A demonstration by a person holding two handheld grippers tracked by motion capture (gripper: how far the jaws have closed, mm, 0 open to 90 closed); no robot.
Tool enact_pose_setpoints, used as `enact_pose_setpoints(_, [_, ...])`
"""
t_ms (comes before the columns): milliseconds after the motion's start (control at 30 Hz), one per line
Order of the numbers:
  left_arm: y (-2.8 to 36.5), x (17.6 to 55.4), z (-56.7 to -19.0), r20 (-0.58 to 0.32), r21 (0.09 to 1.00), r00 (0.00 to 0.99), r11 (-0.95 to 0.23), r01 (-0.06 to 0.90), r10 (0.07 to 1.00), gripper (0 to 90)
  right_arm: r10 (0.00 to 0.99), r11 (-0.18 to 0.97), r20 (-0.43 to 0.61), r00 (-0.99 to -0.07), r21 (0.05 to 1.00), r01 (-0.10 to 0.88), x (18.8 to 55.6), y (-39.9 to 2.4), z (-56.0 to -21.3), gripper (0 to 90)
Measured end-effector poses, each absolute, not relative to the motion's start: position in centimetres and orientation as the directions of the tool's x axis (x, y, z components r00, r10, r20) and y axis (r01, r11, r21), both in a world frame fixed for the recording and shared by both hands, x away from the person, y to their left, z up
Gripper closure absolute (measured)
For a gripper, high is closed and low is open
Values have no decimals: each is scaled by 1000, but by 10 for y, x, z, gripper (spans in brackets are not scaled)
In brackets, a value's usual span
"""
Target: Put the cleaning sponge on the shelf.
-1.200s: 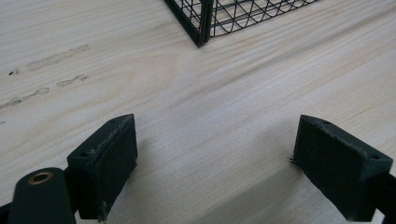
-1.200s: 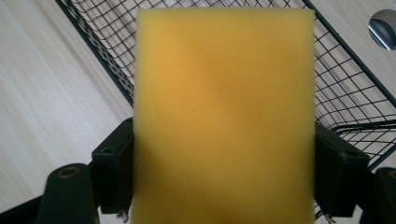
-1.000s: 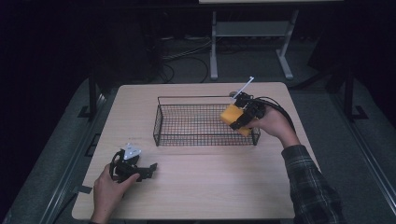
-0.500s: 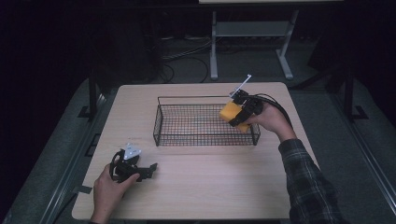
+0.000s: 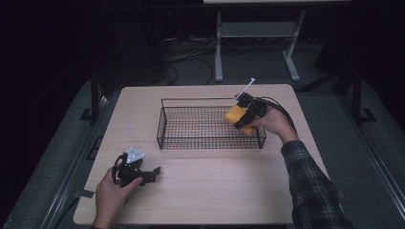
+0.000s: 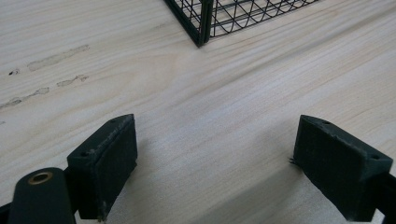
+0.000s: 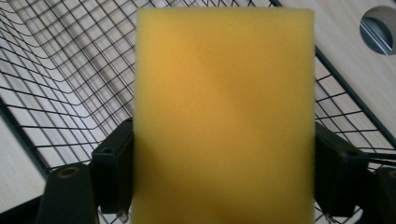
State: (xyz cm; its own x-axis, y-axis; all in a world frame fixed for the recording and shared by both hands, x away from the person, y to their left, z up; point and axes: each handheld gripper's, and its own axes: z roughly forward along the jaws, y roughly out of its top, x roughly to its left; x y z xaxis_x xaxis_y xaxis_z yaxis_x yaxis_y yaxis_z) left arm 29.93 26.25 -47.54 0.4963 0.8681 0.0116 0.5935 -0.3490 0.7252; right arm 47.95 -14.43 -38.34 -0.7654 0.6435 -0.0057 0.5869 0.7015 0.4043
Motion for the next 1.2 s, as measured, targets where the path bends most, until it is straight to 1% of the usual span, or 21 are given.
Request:
enact_pose_setpoints(600, [262,299,-475,12,725,496,-349,593,868,128,649,696,29,-761,381,608,481,-145,-407,223])
enact_pose_setpoints(1200, [262,299,-475,12,725,496,-349,594,868,128,648,707,24,-761,353,613,479,-145,-419,214])
